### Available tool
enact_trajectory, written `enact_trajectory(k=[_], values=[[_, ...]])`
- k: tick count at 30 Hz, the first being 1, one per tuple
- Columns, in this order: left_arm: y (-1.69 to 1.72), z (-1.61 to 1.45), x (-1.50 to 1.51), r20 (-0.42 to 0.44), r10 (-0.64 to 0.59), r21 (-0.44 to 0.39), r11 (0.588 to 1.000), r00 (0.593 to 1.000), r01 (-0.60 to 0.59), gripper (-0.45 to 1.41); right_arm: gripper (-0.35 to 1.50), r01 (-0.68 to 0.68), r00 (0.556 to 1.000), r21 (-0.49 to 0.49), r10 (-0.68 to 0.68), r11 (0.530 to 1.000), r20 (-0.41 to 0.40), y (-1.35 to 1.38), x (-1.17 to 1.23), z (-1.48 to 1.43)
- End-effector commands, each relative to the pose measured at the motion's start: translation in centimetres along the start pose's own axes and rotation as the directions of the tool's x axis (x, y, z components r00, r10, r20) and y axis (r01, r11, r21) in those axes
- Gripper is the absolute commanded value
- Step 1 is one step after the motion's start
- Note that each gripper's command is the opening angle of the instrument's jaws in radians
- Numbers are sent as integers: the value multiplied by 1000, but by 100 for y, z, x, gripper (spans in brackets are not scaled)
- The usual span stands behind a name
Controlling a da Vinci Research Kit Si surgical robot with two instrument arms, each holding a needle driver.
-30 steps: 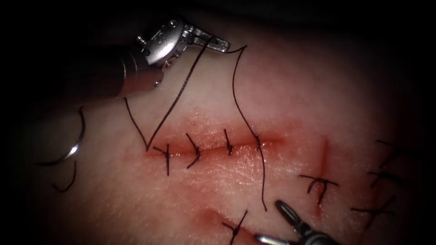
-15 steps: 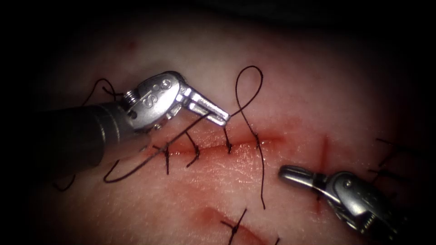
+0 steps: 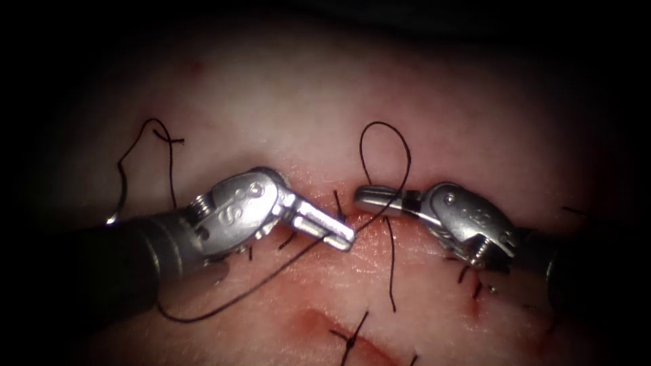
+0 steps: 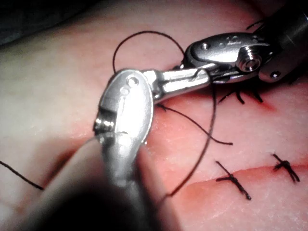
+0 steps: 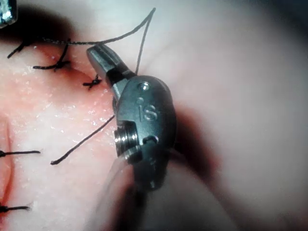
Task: Wound Closure
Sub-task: Wrap the suture with the left hand around the right hand a single time clockwise, then grab the suture tail with the right hand.
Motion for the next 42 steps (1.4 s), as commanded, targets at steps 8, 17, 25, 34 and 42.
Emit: enact_trajectory(k=[8, 17, 25, 34, 42], values=[[1, -4, -32, -10, -38, 21, 999, 999, 38, -45, -35, -145, 977, 223, 175, 964, -122, 1, 8, 29], [-8, -22, -86, -23, -90, 32, 995, 996, 91, -45, -35, -191, 949, 457, 282, 869, -141, -14, 48, 26], [-30, -42, -126, -37, -118, 52, 991, 992, 120, -45, -35, -203, 968, 532, 251, 822, -18, -28, 60, 23], [-44, -46, -127, -45, -127, 58, 990, 991, 130, -45, -35, -50, 978, 755, -123, 653, 171, -28, 54, 24], [-44, -38, -125, -50, -127, 61, 990, 991, 130, -45, 61, -8, 877, 826, -393, 563, 276, -39, 38, 31]])
